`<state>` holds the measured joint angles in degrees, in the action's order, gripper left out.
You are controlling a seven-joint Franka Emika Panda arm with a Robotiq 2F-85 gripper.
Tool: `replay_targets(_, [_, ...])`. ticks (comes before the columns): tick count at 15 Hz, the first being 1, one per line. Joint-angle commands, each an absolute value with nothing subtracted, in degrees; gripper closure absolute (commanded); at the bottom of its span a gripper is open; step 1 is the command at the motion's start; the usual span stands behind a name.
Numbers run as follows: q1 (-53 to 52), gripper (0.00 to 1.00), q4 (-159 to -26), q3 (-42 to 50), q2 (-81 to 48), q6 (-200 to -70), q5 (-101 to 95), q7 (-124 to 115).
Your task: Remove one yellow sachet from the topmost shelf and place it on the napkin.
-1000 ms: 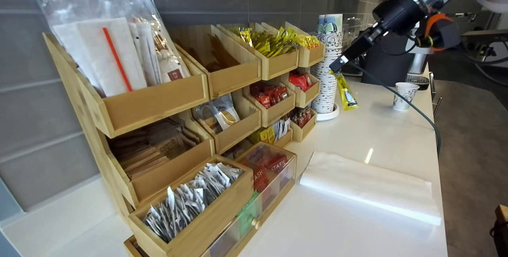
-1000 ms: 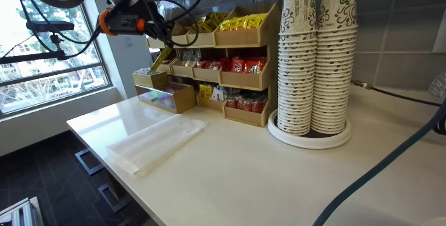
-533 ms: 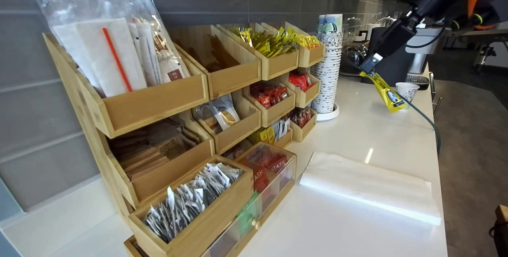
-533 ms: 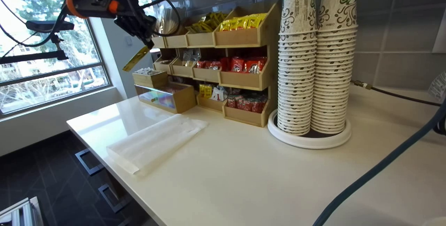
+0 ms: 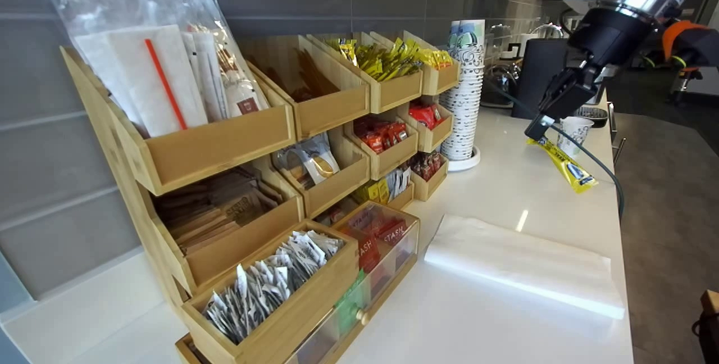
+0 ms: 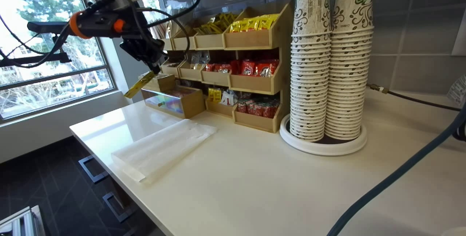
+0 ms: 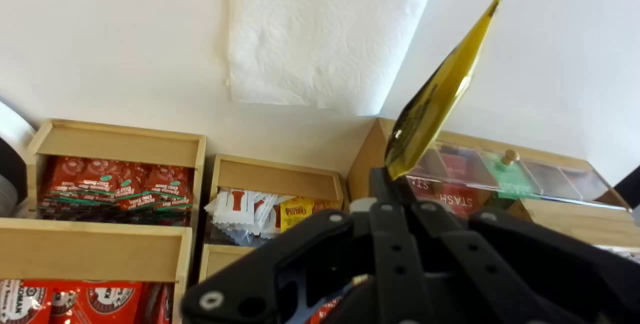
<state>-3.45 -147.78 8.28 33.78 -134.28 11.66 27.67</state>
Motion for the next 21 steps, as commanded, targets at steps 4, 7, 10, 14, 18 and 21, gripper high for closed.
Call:
replay_targets(4, [-1.8, 1.00, -150.9, 8.6, 31.3, -137.6, 5.9, 26.5])
replay_targets(7, [-1.8, 1.00, -151.8, 8.6, 29.3, -140.3, 5.1, 26.6])
replay_targets(10, [-1.7, 1.00, -152.6, 8.6, 26.8, -143.2, 4.4, 26.5])
replay_targets(14, [-1.6, 0.70, -152.2, 8.8, 24.2, -145.5, 4.1, 26.4])
replay_targets(18, [-1.4, 0.45, -150.9, 8.8, 23.5, -145.1, 4.0, 26.2])
replay_targets(21, [-1.8, 0.24, -149.5, 9.1, 24.2, -143.2, 4.4, 26.7])
